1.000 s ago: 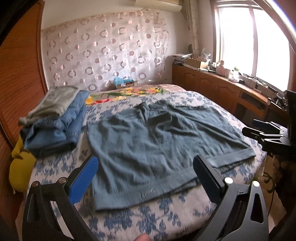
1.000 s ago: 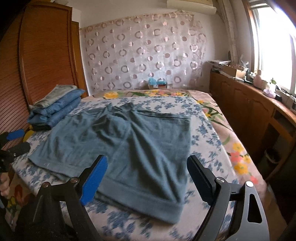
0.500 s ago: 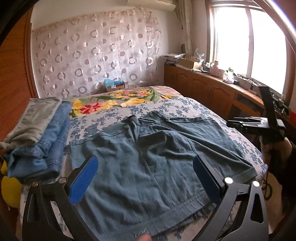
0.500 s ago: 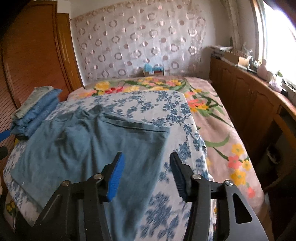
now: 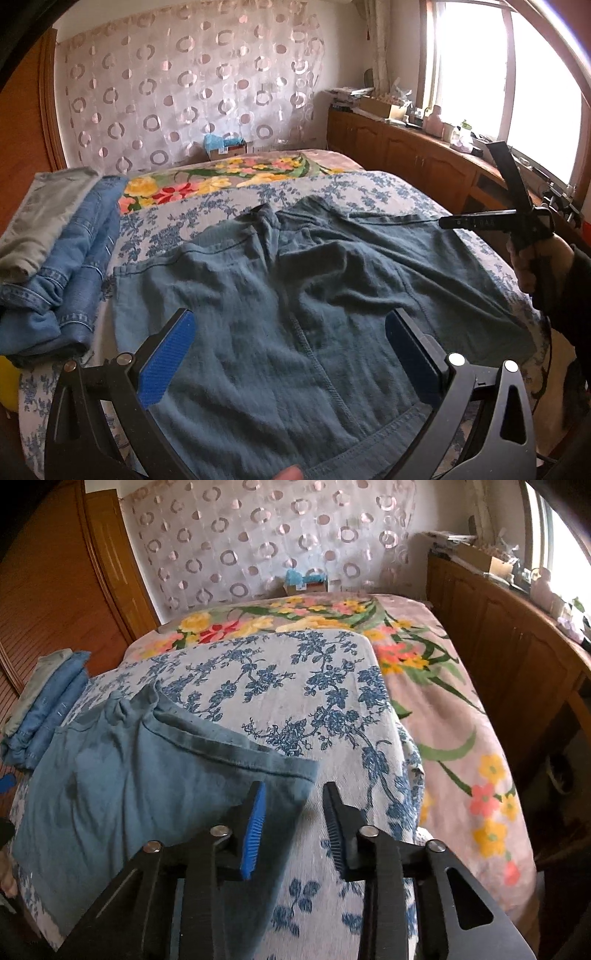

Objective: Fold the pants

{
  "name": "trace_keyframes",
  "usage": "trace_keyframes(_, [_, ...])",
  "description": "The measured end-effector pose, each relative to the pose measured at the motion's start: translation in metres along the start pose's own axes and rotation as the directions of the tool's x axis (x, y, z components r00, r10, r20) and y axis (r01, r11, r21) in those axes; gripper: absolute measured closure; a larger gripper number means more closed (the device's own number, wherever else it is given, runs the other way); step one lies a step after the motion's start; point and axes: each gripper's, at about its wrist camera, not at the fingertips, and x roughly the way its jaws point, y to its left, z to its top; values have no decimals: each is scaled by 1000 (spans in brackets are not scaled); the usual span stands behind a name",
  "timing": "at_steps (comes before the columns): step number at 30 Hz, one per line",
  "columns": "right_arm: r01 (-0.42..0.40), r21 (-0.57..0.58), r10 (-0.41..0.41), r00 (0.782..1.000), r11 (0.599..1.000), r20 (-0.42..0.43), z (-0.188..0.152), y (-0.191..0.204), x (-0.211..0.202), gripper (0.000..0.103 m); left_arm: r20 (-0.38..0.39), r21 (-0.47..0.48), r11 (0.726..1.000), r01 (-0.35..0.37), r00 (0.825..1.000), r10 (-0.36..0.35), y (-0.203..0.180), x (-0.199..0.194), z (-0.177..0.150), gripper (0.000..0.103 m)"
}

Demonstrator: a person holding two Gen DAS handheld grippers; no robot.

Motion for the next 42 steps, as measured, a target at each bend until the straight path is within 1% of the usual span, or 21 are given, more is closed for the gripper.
trace_keyframes(3, [-3, 2, 3, 1000, 1000, -10, 1, 2, -3, 82, -7, -7, 1000, 5, 1000, -6, 2, 3, -3, 0])
trace_keyframes(7, [-17, 2, 17, 1000, 1000, -23, 14, -2, -1, 98, -19, -3, 1000, 6, 1000, -6, 2, 7, -5, 0])
trace_keyframes(9, [16, 12, -16, 1000, 1000, 2, 17, -7, -5, 102, -26, -1, 1000, 1, 1000, -1, 1, 10, -7, 0])
trace_keyframes(11, [90, 29, -91, 995, 996, 42, 19, -16, -13, 103, -29, 0, 1000, -2, 1000, 2, 2, 11, -8, 0])
trace_keyframes(14, [112, 78, -117, 992, 991, 55, 18, -30, -22, 103, -33, 0, 1000, -5, 999, 5, 2, 13, -9, 0])
trace_keyframes(16, [90, 77, -94, 995, 993, 40, 16, -33, -23, 103, -31, 0, 1000, -4, 1000, 4, 2, 13, -9, 0])
trace_keyframes(20, [30, 64, -34, 998, 997, 53, 12, -23, -36, 103, -37, 2, 1000, -7, 999, 7, 2, 15, -10, 0])
trace_keyframes(21, [18, 53, -21, 998, 998, 54, 11, -19, -38, 97, -43, 4, 1000, -9, 999, 9, 1, 16, -11, 0])
trace_keyframes(22, [16, 40, -18, 999, 999, 51, 11, -17, -39, 85, -43, 5, 1000, -10, 999, 10, 1, 16, -11, 0])
trace_keyframes(24, [16, 17, -16, 999, 1000, 40, 9, -13, -34, 71, -40, 6, 1000, -8, 999, 8, 1, 17, -11, 0])
trace_keyframes(27, [14, 17, -14, 1000, 1000, 1, 9, -17, -20, 70, -46, 6, 1000, -7, 999, 7, 1, 19, -12, 0])
trace_keyframes(29, [20, 3, -20, 1000, 1000, 1, 14, -14, -20, 70, -55, 8, 1000, -9, 998, 9, 1, 20, -12, 0])
trace_keyframes(30, [21, -9, -21, 1000, 1000, -1, 16, -12, -20, 71, -61, 9, 1000, -8, 998, 9, 0, 22, -12, 0])
trace_keyframes(31, [15, -17, -15, 1000, 1000, -6, 22, -12, -14, 84, -67, 10, 1000, -8, 998, 8, 0, 23, -12, 0])
trace_keyframes(32, [7, -30, -7, 1000, 1000, -13, 24, -12, -12, 92, -78, 11, 1000, -11, 997, 12, 0, 25, -12, 0])
trace_keyframes(34, [-1, -56, 0, 1000, 998, -24, 31, -13, -4, 97, -98, 10, 1000, -12, 995, 13, 0, 29, -12, 0])
trace_keyframes(36, [-6, -56, 4, 1000, 998, -30, 33, -17, -4, 99, -121, 5, 1000, -16, 992, 17, 2, 34, -13, 0])
trace_keyframes(37, [9, -56, -10, 1000, 998, -23, 36, -17, -2, 99, -128, 3, 1000, -19, 992, 19, 2, 35, -12, 0])
trace_keyframes(39, [76, -46, -75, 997, 996, 14, 39, -22, -4, 100, -132, 0, 1000, -19, 991, 19, 2, 36, -12, 0])
trace_keyframes(41, [102, -15, -101, 994, 995, 35, 40, -29, -8, 100, -135, 1, 1000, -19, 991, 19, 2, 36, -13, 0])
trace_keyframes(42, [104, -8, -104, 994, 995, 27, 40, -33, -7, 100, -140, 4, 1000, -21, 990, 21, 2, 36, -13, 0])
